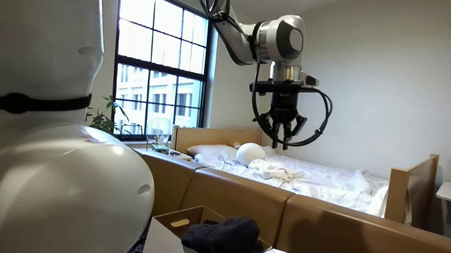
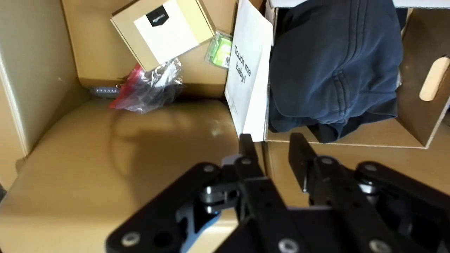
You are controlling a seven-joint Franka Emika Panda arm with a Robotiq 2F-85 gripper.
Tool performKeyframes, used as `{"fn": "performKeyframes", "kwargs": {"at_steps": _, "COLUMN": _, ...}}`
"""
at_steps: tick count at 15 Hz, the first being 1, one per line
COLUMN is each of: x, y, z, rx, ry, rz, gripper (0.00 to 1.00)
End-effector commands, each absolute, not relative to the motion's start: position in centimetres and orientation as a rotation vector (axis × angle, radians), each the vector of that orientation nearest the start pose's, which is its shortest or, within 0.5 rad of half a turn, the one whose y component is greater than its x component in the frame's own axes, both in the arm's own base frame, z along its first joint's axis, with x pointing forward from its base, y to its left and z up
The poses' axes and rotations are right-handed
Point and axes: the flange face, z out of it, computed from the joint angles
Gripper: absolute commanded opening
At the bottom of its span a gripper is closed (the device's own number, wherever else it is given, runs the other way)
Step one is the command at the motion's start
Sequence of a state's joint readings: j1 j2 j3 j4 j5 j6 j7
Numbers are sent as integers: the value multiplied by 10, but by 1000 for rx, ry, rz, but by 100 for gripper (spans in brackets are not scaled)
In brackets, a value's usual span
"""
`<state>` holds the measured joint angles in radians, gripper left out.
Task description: Pick up the white paper bag and put it in the box.
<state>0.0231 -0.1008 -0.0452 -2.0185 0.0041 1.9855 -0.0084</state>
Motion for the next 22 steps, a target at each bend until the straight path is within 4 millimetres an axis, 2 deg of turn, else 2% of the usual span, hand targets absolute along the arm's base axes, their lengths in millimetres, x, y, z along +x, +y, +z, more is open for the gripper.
{"fn": "performKeyframes", "kwargs": {"at_steps": 1, "x": 547, "y": -83, "z": 460, "rx": -3037, "ry": 128, "rz": 56, "gripper": 62}}
{"fn": "performKeyframes", "kwargs": {"at_steps": 3, "x": 552, "y": -113, "z": 425, "rx": -2974, "ry": 117, "rz": 139, "gripper": 75}}
{"fn": "performKeyframes", "kwargs": {"at_steps": 4, "x": 554, "y": -121, "z": 406, "rx": -2950, "ry": 101, "rz": 191, "gripper": 83}}
{"fn": "performKeyframes", "kwargs": {"at_steps": 7, "x": 549, "y": -131, "z": 350, "rx": -2910, "ry": -6, "rz": 337, "gripper": 98}}
{"fn": "performKeyframes", "kwargs": {"at_steps": 8, "x": 543, "y": -132, "z": 334, "rx": -2904, "ry": -53, "rz": 361, "gripper": 100}}
{"fn": "performKeyframes", "kwargs": {"at_steps": 10, "x": 537, "y": -127, "z": 300, "rx": -2911, "ry": -117, "rz": 415, "gripper": 100}}
{"fn": "performKeyframes", "kwargs": {"at_steps": 16, "x": 549, "y": -79, "z": 181, "rx": -2886, "ry": -324, "rz": 700, "gripper": 100}}
{"fn": "performKeyframes", "kwargs": {"at_steps": 17, "x": 554, "y": -72, "z": 168, "rx": -2892, "ry": -349, "rz": 708, "gripper": 100}}
{"fn": "performKeyframes", "kwargs": {"at_steps": 19, "x": 563, "y": -58, "z": 157, "rx": -2901, "ry": -425, "rz": 690, "gripper": 100}}
{"fn": "performKeyframes", "kwargs": {"at_steps": 22, "x": 568, "y": -43, "z": 159, "rx": -2900, "ry": -503, "rz": 665, "gripper": 100}}
